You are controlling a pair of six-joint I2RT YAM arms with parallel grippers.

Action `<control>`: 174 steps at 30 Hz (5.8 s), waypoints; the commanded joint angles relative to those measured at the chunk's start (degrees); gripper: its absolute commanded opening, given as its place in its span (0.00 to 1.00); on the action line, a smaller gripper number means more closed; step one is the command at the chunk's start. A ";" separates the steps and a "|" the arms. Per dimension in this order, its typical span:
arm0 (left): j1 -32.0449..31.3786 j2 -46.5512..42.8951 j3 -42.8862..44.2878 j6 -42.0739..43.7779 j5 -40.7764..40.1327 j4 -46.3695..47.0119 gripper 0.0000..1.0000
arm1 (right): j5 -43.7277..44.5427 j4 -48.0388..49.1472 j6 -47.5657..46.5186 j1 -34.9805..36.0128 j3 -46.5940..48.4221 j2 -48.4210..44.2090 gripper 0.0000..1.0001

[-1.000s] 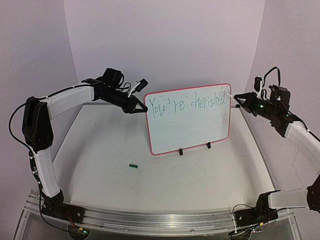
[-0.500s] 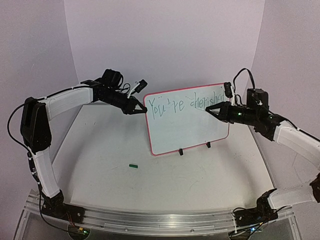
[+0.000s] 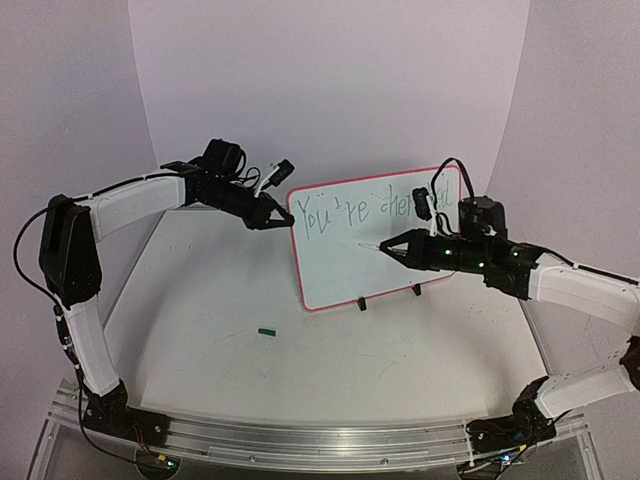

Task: Write a sentence on the whiteboard

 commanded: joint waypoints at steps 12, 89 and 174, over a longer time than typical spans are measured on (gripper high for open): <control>-0.18 -1.60 -2.21 0.66 -2.63 -0.98 0.00 | 11.99 10.68 -2.10 11.59 7.11 17.93 0.00; -0.13 -2.94 -2.21 0.73 -3.19 -1.10 0.00 | 21.25 12.10 0.79 12.39 11.94 28.59 0.00; -0.16 -3.02 -2.14 0.74 -3.36 -1.17 0.00 | 20.70 9.72 3.57 11.32 7.69 26.42 0.00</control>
